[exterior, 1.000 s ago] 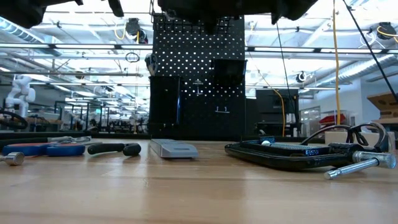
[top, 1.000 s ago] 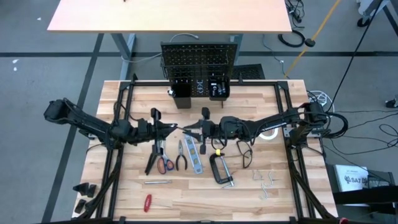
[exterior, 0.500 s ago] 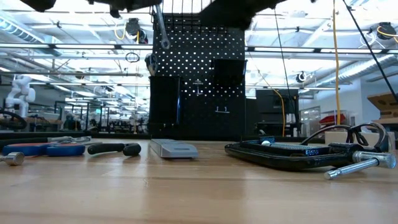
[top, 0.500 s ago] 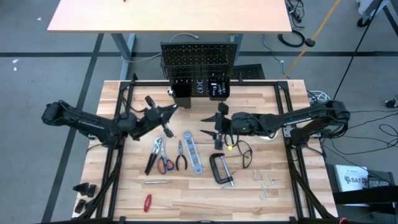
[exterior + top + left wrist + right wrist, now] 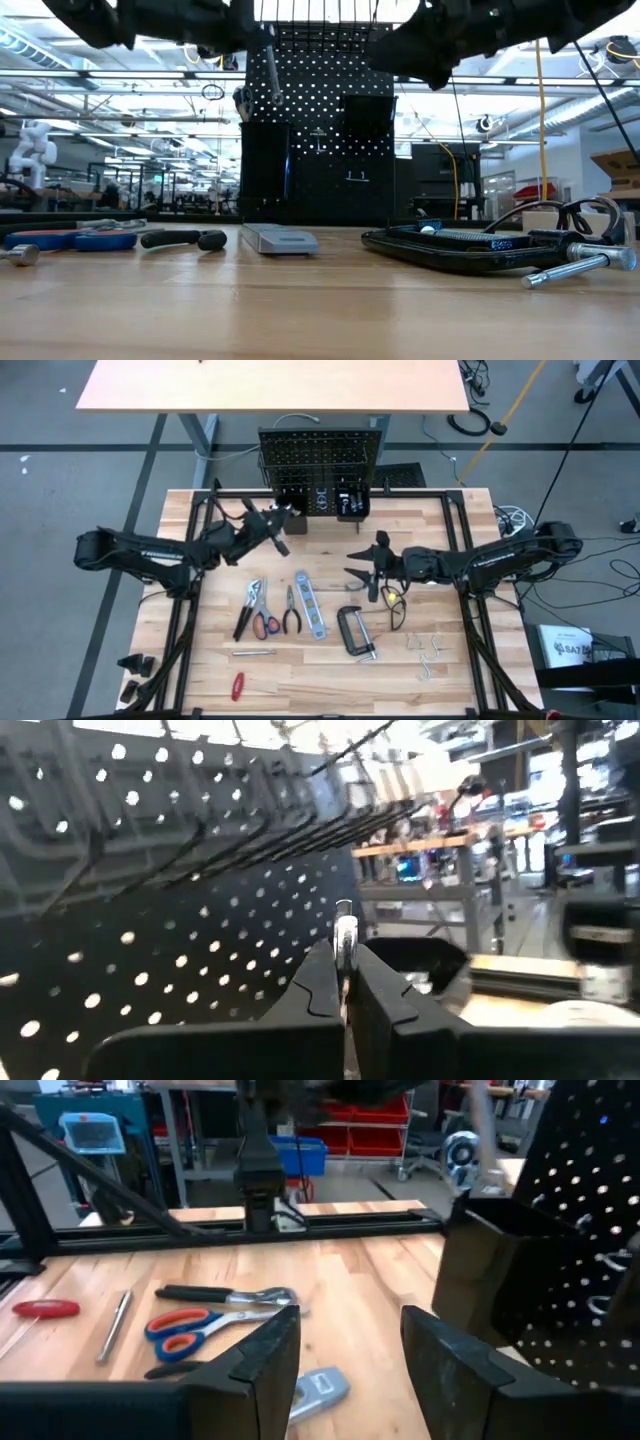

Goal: Hang tools onto peg board
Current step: Put the wrench into the left black bin on the peg board, then put the blue scissors into the left black bin on the peg board

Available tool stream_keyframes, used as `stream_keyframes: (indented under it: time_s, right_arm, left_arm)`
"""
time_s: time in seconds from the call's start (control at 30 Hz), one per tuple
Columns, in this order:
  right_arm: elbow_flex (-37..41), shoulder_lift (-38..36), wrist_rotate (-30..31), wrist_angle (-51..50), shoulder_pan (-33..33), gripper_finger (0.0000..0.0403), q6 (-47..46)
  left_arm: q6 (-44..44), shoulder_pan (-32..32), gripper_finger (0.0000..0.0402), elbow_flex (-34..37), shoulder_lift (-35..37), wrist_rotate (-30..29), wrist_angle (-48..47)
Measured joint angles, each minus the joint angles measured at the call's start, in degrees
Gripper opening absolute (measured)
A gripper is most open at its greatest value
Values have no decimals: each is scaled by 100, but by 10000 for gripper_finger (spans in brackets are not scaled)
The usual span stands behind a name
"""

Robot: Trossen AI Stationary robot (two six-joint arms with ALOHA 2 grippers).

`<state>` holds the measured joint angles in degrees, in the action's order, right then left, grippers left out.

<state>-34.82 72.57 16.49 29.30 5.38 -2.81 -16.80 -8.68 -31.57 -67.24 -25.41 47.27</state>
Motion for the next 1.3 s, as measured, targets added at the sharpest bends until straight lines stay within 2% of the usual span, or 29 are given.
stream_keyframes:
  time_s: [0.23,0.4,0.73,0.83,1.13,1.3]
  right_arm:
    - [38,18,-6,14,233,166,-50]
    - [38,18,-7,19,263,166,-53]
    - [38,18,-4,12,359,166,-104]
    - [37,18,-6,11,377,166,-104]
    - [36,18,-4,11,375,166,-166]
    - [34,19,-6,8,375,166,-170]
  left_arm:
    - [5,-398,0,0,-573,-48,338]
    - [534,-609,0,0,-880,-314,538]
    - [748,-639,2,-2,-984,-460,418]
    - [731,-635,19,-2,-984,-381,418]
    - [739,-628,112,-2,-982,-356,462]
    - [743,-576,131,-2,-876,-361,469]
